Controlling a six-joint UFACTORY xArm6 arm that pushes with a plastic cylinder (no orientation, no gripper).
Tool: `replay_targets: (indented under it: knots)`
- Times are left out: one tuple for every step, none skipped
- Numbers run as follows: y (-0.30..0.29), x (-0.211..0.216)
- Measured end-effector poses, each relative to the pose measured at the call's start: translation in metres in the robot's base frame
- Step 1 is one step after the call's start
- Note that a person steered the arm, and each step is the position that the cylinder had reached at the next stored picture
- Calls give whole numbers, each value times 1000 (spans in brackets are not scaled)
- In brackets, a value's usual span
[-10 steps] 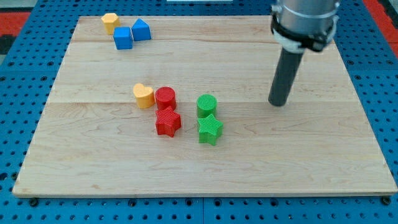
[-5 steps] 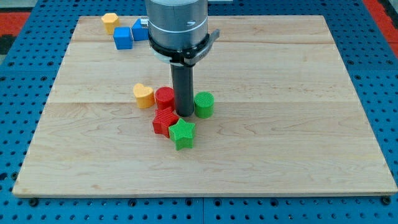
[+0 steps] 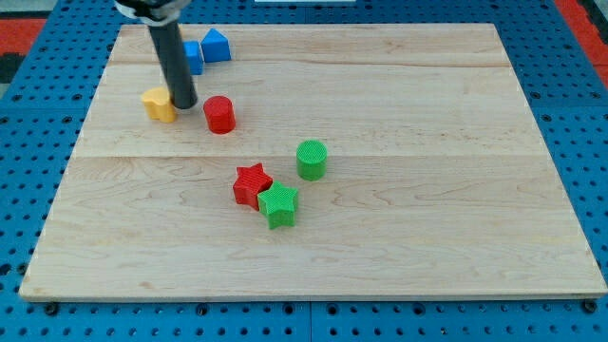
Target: Move the yellow heart vertically below the yellow hexagon
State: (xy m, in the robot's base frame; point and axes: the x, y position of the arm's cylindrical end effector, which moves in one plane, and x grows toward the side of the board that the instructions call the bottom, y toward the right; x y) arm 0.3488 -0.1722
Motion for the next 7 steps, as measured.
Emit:
replay_targets:
  knots:
    - [44, 21]
    - [-25, 42]
    - [-72, 49]
    - [-82, 38]
    - [-68, 33]
    - [-55, 26]
    - [-35, -9]
